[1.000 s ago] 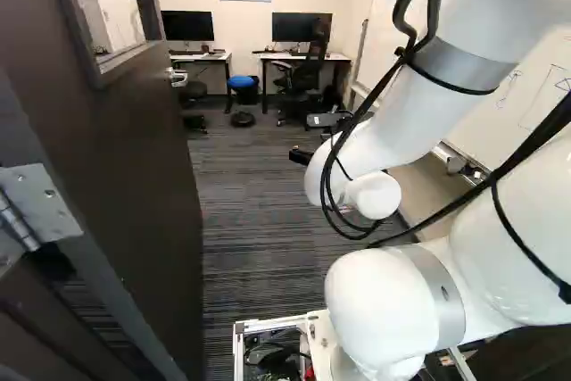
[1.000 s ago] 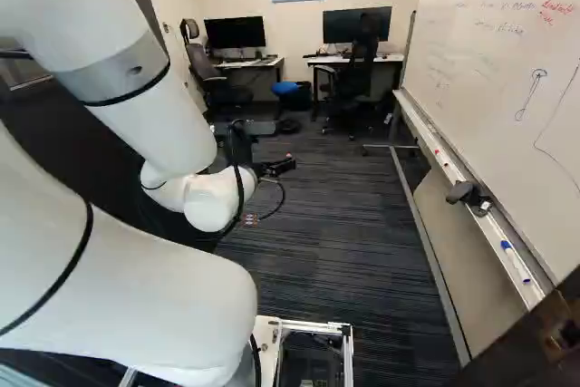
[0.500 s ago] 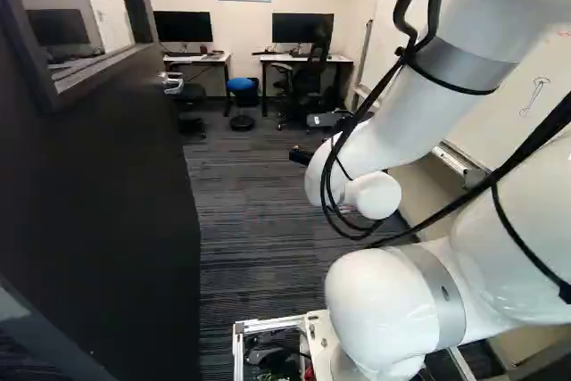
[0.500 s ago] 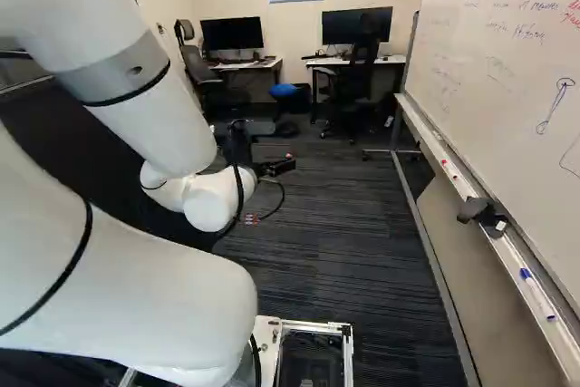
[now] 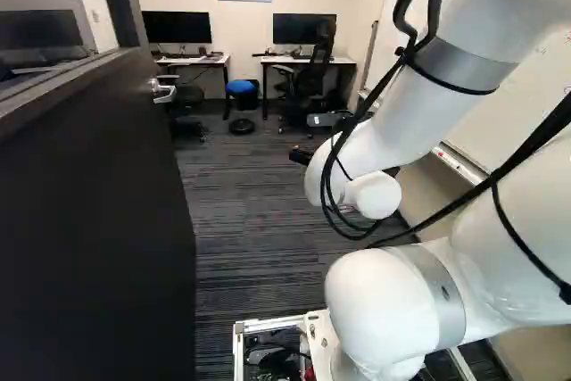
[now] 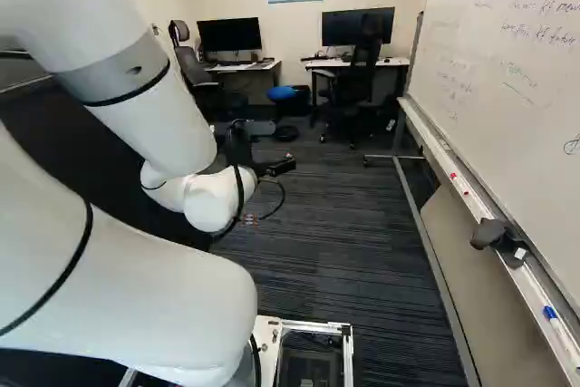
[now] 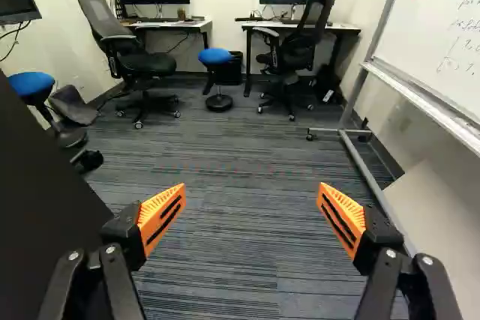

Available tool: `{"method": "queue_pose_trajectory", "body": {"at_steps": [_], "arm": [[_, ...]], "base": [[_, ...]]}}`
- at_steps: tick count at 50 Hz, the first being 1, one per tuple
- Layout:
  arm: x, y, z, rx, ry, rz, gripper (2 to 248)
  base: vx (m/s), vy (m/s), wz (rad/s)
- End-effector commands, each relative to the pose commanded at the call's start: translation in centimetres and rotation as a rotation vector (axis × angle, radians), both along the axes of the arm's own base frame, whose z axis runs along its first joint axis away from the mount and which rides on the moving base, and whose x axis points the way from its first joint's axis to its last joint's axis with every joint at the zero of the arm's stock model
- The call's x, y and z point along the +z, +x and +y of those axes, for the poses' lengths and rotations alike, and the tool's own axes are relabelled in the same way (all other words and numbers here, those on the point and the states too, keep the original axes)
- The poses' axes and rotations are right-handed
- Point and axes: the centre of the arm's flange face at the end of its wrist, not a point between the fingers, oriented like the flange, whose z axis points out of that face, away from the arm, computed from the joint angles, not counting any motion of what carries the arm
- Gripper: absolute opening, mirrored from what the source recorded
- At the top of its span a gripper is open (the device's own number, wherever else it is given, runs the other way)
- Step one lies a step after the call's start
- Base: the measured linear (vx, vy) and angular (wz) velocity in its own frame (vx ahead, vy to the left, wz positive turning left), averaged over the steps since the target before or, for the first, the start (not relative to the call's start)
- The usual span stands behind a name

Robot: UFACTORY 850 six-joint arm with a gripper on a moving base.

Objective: Open the door and move inside

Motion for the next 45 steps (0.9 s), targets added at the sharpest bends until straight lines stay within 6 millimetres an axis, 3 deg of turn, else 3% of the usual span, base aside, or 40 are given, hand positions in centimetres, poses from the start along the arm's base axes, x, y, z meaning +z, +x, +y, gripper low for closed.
{"method": "queue_pose_trajectory", "body": {"at_steps": [45], "arm": [[0.0,0.0,0.0,0.0,0.0,0.0,247]], "base": [[0.185,-0.031,-0.012]]}}
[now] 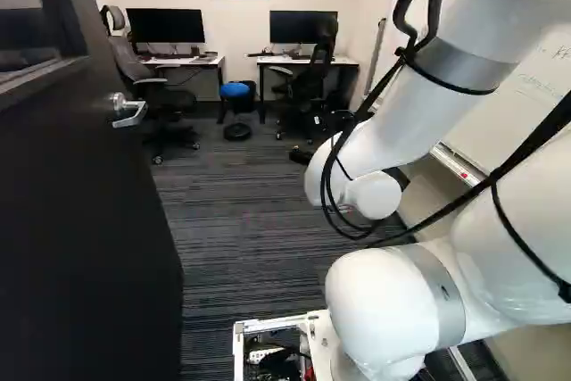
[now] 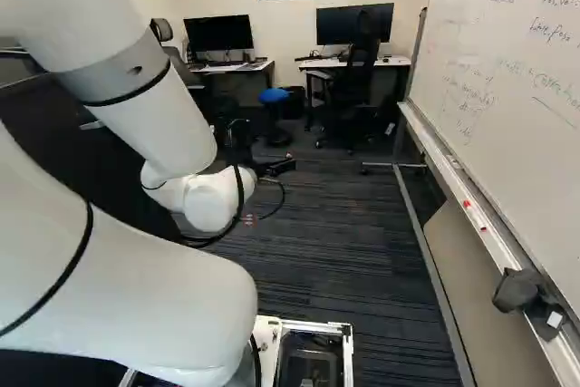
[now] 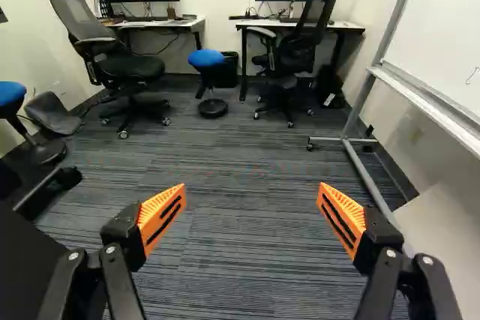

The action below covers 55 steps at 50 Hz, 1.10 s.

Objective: Open the door and move inside

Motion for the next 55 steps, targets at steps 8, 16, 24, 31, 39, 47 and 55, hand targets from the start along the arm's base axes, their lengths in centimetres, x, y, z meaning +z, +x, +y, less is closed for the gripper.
{"method": "queue_pose_trajectory", "body": {"at_steps": [8,16,24,31,39,47,55], "arm": [[0.0,0.0,0.0,0.0,0.0,0.0,247],[0.0,0.0,0.0,0.0,0.0,0.0,247],[0.0,0.0,0.0,0.0,0.0,0.0,247],[0.0,0.0,0.0,0.0,0.0,0.0,247],[0.0,0.0,0.0,0.0,0.0,0.0,247],[0.0,0.0,0.0,0.0,0.0,0.0,247],[0.0,0.0,0.0,0.0,0.0,0.0,247]], "base": [[0.203,-0.032,-0.021],[0.211,-0.028,-0.023],[0.207,-0.029,-0.022],[0.211,-0.033,-0.017],[0.213,-0.012,0.065],[0.207,0.009,0.159],[0.199,0.022,0.21]]}}
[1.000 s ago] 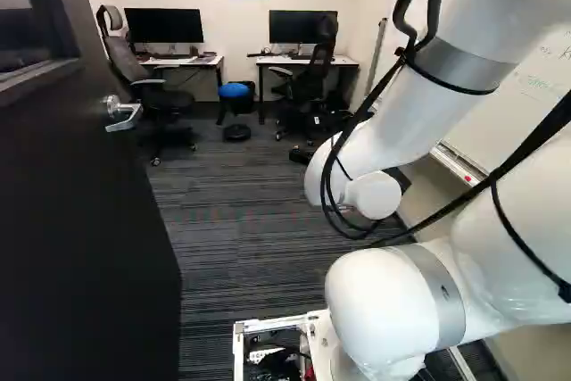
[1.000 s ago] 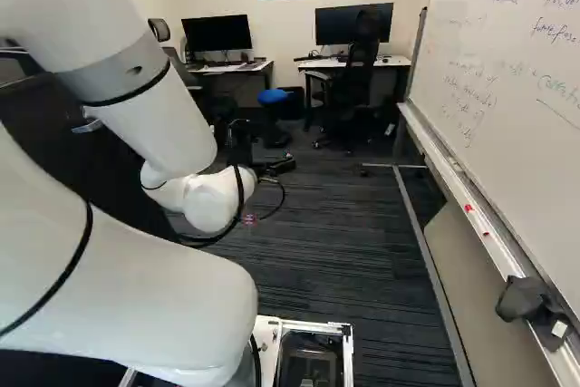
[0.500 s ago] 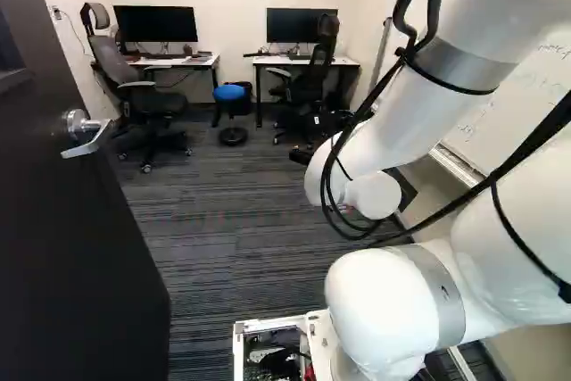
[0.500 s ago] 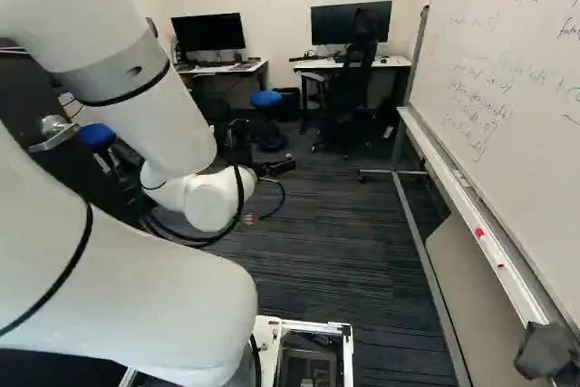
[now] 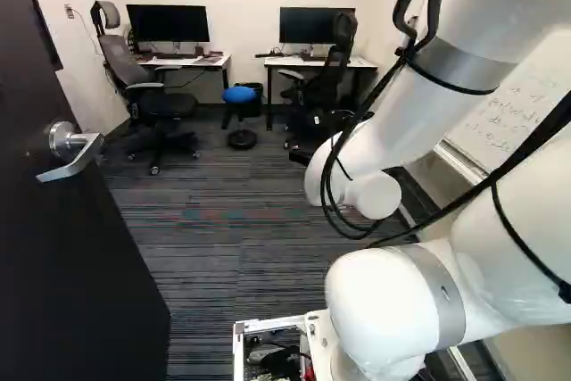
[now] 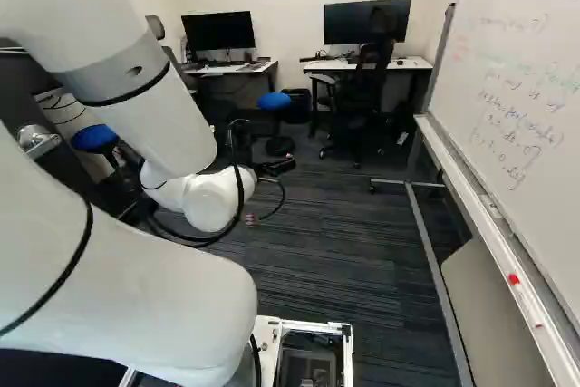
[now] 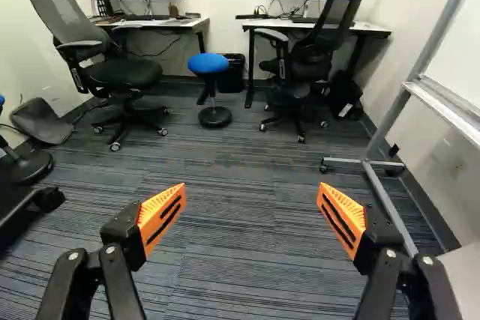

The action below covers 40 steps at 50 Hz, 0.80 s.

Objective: Open the door and move inside

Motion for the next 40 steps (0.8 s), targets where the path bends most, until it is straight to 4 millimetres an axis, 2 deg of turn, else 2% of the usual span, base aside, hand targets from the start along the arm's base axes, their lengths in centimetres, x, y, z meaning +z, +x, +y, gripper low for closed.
{"method": "queue_pose_trajectory", "body": {"at_steps": [32,40], "arm": [[0.0,0.0,0.0,0.0,0.0,0.0,247],[0.0,0.0,0.0,0.0,0.0,0.0,247]], "base": [[0.189,0.043,0.223],[0.181,0.024,0.099]]}}
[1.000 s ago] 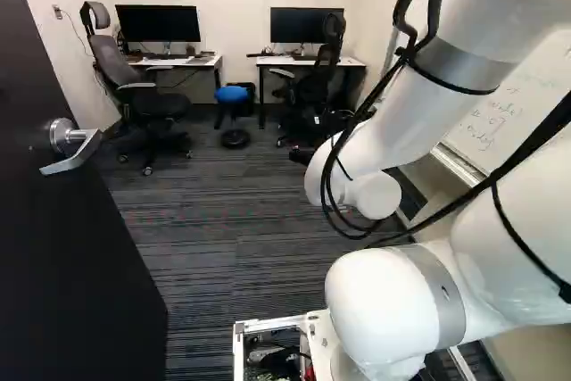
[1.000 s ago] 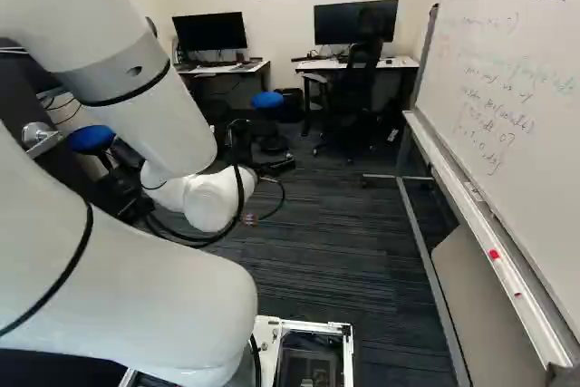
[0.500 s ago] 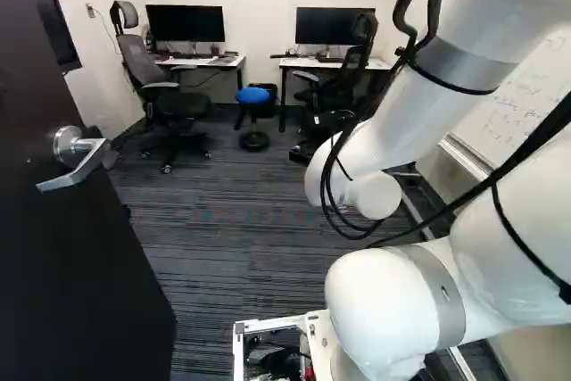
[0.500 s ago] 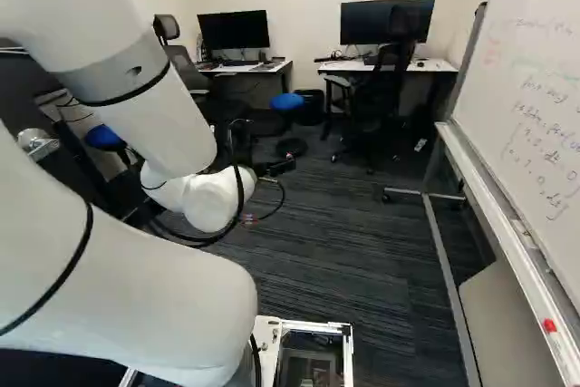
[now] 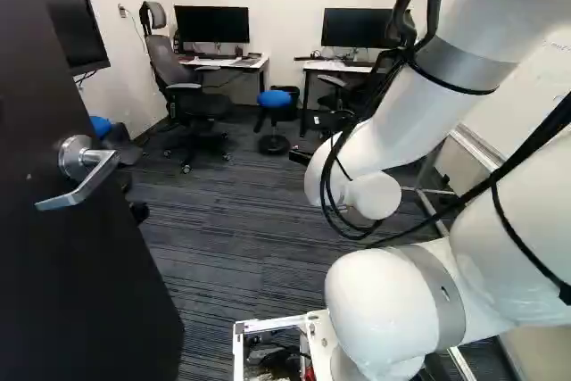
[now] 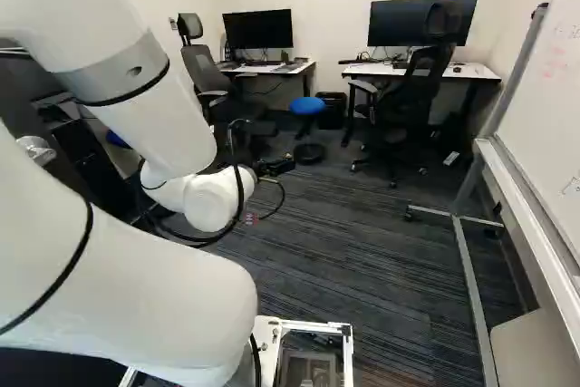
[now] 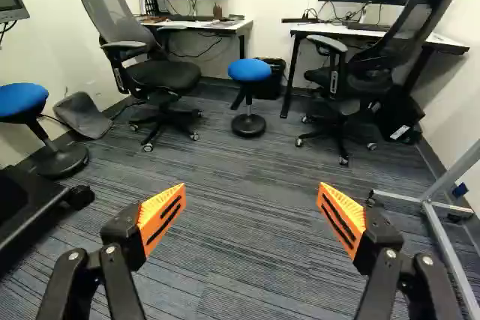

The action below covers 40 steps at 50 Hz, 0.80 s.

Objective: Open the door and move inside

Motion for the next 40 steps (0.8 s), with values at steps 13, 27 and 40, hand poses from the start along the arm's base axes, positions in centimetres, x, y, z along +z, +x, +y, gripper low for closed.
{"method": "queue_pose_trajectory", "body": {"at_steps": [13,27,40], "arm": [[0.0,0.0,0.0,0.0,0.0,0.0,247],[0.0,0.0,0.0,0.0,0.0,0.0,247],[0.0,0.0,0.0,0.0,0.0,0.0,247]], "base": [[0.185,0.007,0.021],[0.2,0.009,0.012],[0.201,0.006,0.009]]}}
